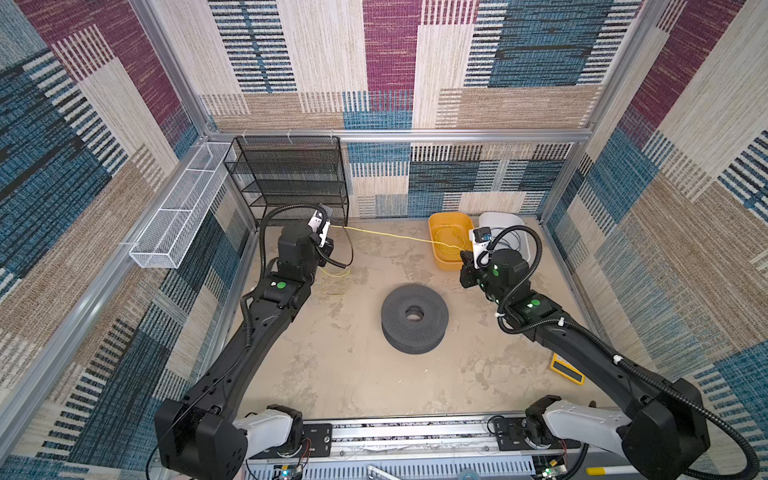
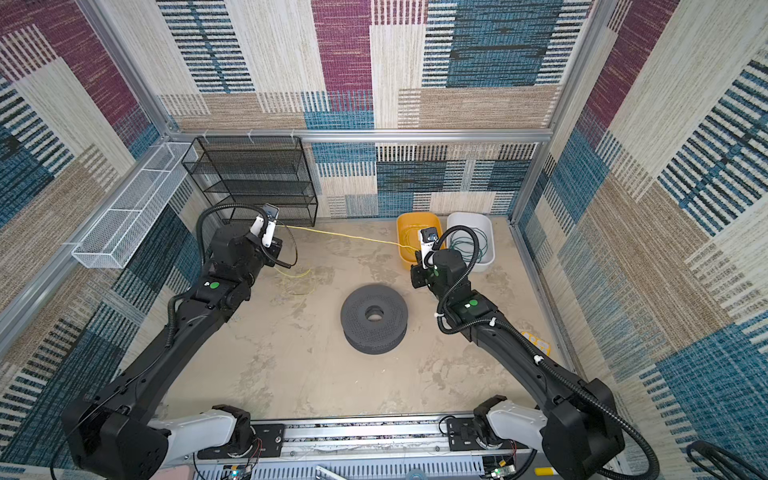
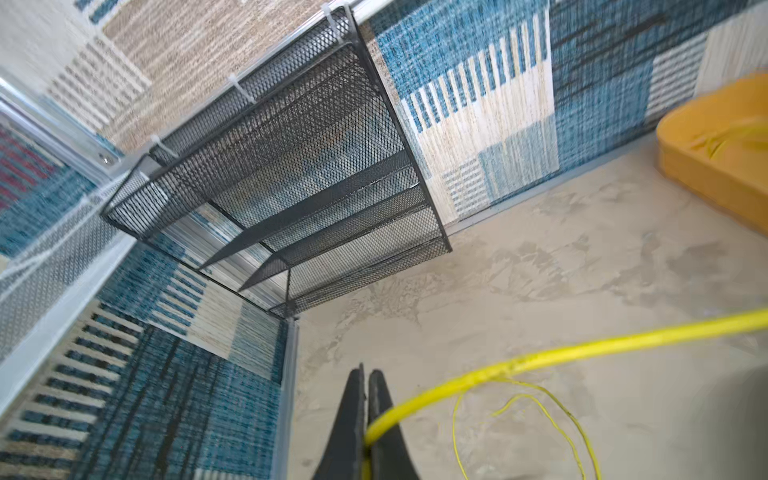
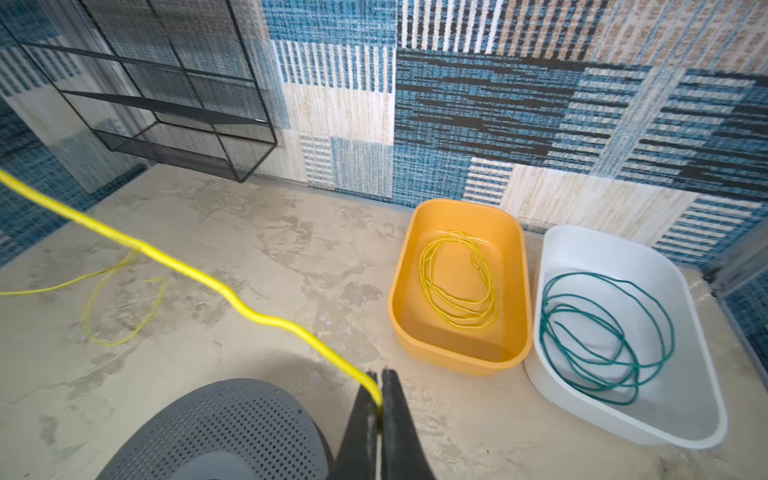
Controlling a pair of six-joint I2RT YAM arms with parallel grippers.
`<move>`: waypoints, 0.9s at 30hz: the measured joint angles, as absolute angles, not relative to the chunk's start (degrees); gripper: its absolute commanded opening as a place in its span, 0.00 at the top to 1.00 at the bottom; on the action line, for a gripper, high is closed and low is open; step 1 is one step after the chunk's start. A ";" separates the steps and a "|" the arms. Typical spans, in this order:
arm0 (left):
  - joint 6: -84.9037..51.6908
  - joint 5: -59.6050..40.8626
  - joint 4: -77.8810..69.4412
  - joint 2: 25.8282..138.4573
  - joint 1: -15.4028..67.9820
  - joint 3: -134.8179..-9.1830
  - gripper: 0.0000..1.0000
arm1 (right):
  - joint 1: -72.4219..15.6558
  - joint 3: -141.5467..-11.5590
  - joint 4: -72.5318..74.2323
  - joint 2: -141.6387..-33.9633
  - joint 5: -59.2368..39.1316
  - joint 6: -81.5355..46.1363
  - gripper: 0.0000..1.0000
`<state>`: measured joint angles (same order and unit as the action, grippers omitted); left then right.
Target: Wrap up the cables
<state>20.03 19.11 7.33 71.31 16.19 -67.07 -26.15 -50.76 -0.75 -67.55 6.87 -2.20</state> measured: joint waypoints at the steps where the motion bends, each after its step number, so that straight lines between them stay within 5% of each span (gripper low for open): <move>1: 17.82 19.20 8.67 71.70 16.29 -67.90 1.00 | -26.04 -51.13 -0.78 -67.66 5.74 -3.01 0.79; 14: -6.15 10.61 20.10 76.49 16.62 -74.78 1.00 | -25.65 -53.52 -0.25 -70.78 -12.23 -10.92 0.30; 27: -17.56 2.66 9.41 75.42 18.17 -70.30 1.00 | -27.62 -59.22 13.06 -72.88 -22.09 -38.98 0.21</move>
<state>-17.56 2.66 9.41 75.42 18.17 -70.30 -27.62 -59.22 13.06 -72.88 -22.09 -38.98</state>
